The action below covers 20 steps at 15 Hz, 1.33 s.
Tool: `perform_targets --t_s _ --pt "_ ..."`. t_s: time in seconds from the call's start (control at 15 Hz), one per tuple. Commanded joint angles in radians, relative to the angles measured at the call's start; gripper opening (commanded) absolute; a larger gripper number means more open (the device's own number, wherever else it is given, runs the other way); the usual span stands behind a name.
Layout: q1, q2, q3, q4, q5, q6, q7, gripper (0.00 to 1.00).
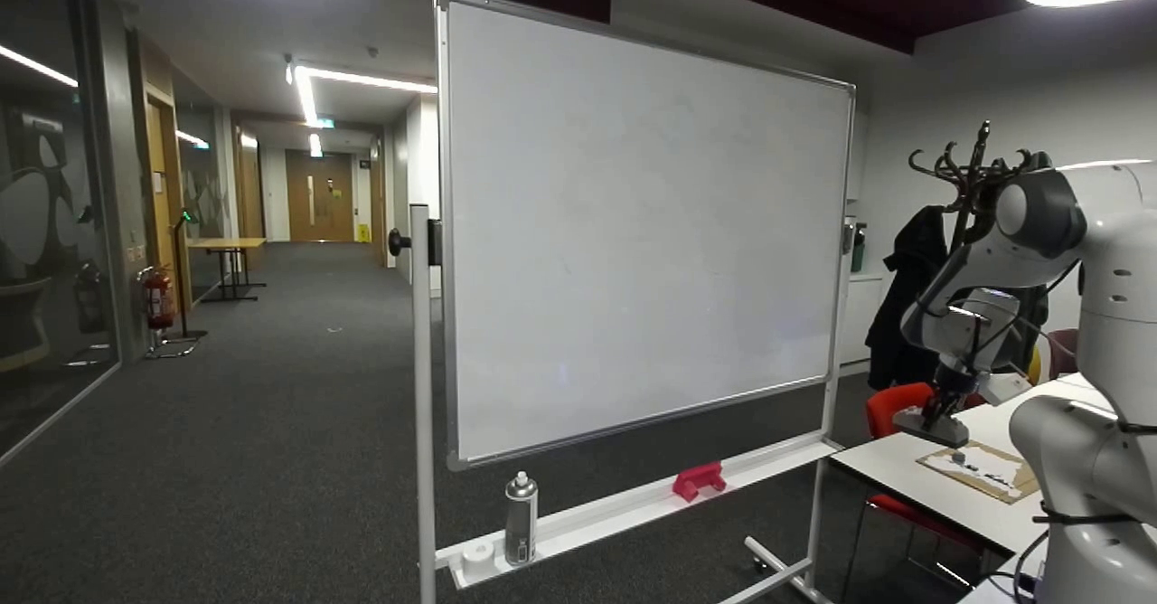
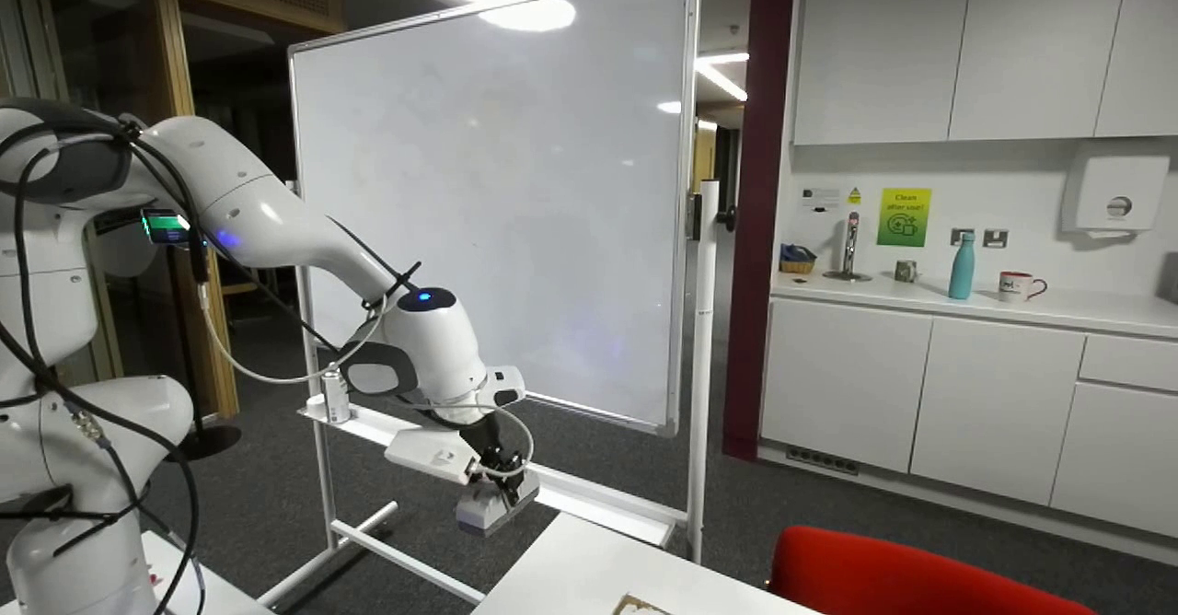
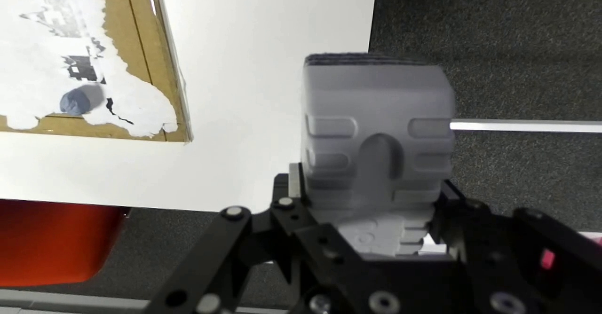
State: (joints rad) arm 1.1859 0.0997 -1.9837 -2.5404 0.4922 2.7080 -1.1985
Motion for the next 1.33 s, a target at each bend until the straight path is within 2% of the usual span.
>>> perform_targets --t_s 0.0,0.27,0.47,0.53,0.6,0.67,0.73,0.8,0.93,1.13,1.27 --pt "0.000 -0.012 0.004 -0.001 -0.002 0.014 0.000 0.35" --pt "-0.032 -0.090 0.020 0.003 -0.074 0.073 0.023 0.35" --pt "-0.047 -0.158 0.005 0.003 -0.200 0.121 0.069 0.35" --pt "-0.223 -0.180 0.171 0.006 -0.257 0.134 0.109 0.35" --pt "-0.262 -0.196 0.201 0.002 -0.306 0.137 0.137 0.35" --pt "-0.338 -0.211 0.267 -0.002 -0.356 0.137 0.168 0.35" --pt "-0.189 -0.222 0.117 0.002 -0.357 0.136 0.163 0.35" --pt "-0.204 -0.238 0.125 0.004 -0.381 0.137 0.180 0.35" --pt "-0.159 -0.264 0.073 0.009 -0.430 0.133 0.209 0.35" --pt "-0.061 -0.299 -0.036 0.029 -0.536 0.112 0.275 0.35" --pt "0.023 -0.326 -0.132 0.048 -0.635 0.109 0.336 0.35"
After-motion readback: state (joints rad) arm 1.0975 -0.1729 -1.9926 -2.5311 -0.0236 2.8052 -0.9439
